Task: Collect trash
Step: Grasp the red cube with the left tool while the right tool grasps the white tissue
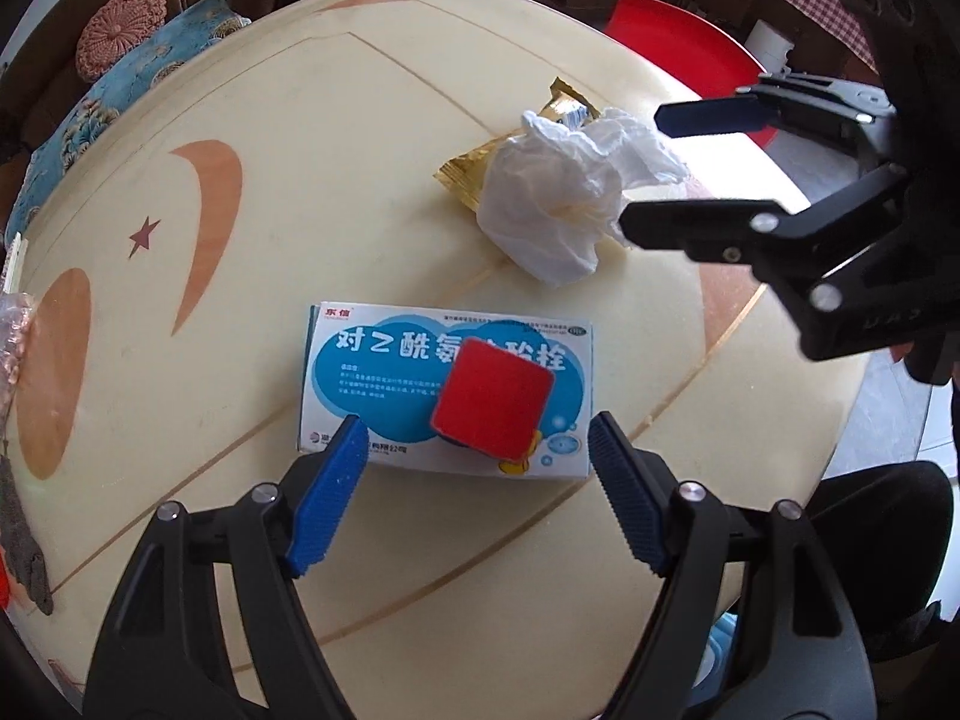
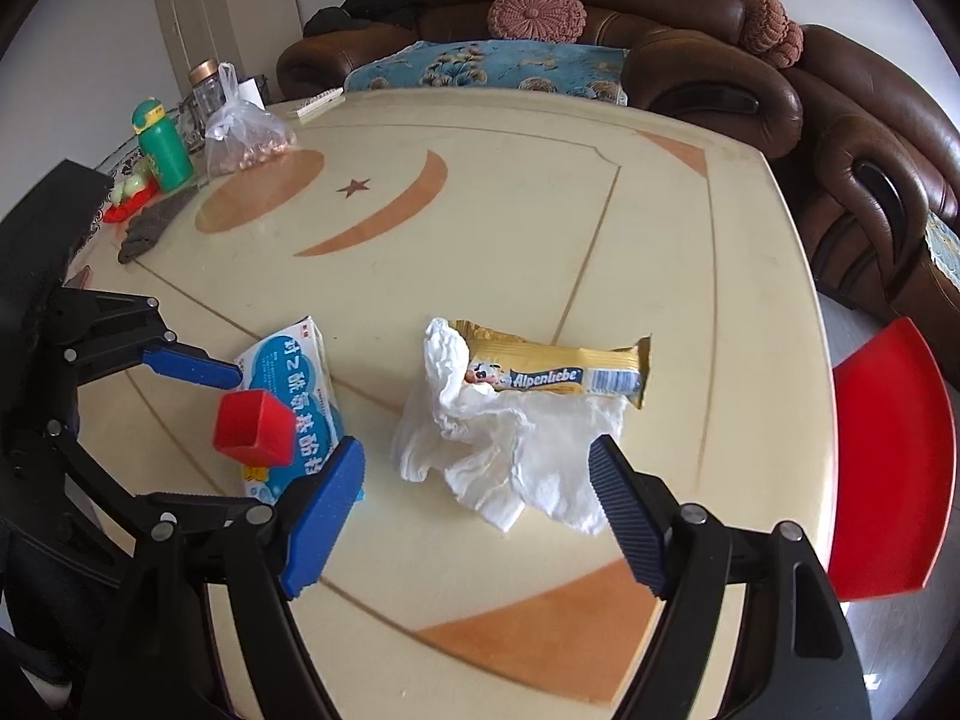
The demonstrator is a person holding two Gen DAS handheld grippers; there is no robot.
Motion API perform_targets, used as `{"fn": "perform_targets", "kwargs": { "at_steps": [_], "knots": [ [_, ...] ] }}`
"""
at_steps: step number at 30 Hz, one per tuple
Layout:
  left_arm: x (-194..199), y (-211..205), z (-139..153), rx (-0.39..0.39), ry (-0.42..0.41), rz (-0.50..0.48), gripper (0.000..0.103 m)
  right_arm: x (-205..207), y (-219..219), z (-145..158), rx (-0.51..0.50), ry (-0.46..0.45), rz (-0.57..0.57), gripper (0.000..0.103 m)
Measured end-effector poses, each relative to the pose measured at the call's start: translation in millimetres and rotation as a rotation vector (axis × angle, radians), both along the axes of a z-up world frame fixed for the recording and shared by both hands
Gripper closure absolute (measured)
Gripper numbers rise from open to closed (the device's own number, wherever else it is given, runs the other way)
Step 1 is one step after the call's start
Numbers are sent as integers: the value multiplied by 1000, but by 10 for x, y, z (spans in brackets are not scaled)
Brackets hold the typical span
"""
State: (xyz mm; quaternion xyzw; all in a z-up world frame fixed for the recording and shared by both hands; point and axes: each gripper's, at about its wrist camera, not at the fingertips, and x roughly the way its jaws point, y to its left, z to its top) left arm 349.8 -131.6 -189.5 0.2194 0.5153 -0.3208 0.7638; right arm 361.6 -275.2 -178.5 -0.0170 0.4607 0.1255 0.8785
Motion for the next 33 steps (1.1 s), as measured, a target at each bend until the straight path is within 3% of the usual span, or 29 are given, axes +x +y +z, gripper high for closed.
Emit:
{"fn": "perform_targets", "kwargs": {
  "at_steps": [4, 7, 13, 28, 33],
  "knots": [
    [9, -38, -3, -6, -9, -20, 29, 45, 25, -99, 12, 13, -4, 28],
    [-2, -45, -20, -2, 4, -23, 35, 53, 75, -153, 3, 17, 6, 28],
    [49, -91, 25, -15, -12, -17, 36, 55, 125, -196, -15, 10, 9, 41],
    [7, -219, -21, 13, -17, -97, 37, 37, 147, -344, -61, 16, 16, 48],
    [27, -171, -8, 3, -20, -86, 49, 74, 105, -348, -40, 11, -13, 48]
  ]
}}
